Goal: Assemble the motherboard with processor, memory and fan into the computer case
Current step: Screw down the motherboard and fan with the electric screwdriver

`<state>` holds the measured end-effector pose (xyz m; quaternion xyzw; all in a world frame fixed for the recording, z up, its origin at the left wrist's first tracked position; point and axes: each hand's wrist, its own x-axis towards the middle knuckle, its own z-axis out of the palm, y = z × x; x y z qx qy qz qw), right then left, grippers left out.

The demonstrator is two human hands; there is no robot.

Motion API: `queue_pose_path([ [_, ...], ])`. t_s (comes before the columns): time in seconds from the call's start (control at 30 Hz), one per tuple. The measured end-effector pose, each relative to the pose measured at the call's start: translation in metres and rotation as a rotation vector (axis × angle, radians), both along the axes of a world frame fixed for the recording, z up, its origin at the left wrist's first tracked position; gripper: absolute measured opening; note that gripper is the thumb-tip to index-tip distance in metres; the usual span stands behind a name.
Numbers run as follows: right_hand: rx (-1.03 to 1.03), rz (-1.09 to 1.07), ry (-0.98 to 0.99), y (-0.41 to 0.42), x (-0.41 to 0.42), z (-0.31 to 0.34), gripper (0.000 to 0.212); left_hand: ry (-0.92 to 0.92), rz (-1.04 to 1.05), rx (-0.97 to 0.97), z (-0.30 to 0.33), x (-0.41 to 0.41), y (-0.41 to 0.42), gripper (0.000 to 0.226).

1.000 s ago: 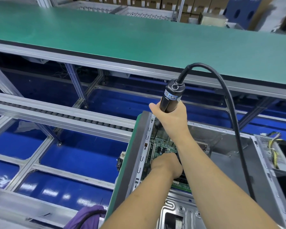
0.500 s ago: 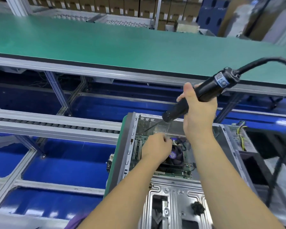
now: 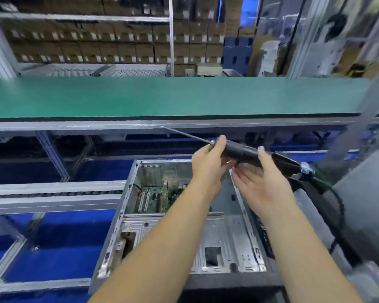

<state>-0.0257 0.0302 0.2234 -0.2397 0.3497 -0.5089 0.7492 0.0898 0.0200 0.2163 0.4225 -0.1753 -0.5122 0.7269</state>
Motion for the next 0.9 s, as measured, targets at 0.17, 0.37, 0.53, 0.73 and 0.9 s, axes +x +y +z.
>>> queue_pose_path([
  [0.17,-0.566,-0.25,0.814,0.029,-0.069,-0.003,0.019,-0.292,0.032,0.092,0.005,-0.04,0.015,0.019],
  [0.37,-0.626,0.268,1.15,0.008,-0.116,-0.018,0.048,-0.416,-0.111,0.184,-0.002,-0.07,0.04,0.025],
  [0.53,-0.619,0.396,0.947,0.033,-0.122,-0.059,0.028,-0.488,-0.13,0.221,-0.017,-0.088,0.058,0.031],
  [0.73,-0.482,0.237,0.856,0.063,-0.108,-0.073,0.021,-0.673,-0.16,0.227,-0.029,-0.089,0.069,0.037],
  [0.9,-0.43,0.152,0.875,0.091,-0.074,-0.078,0.023,-0.995,-0.007,0.23,-0.039,-0.066,0.097,0.033],
])
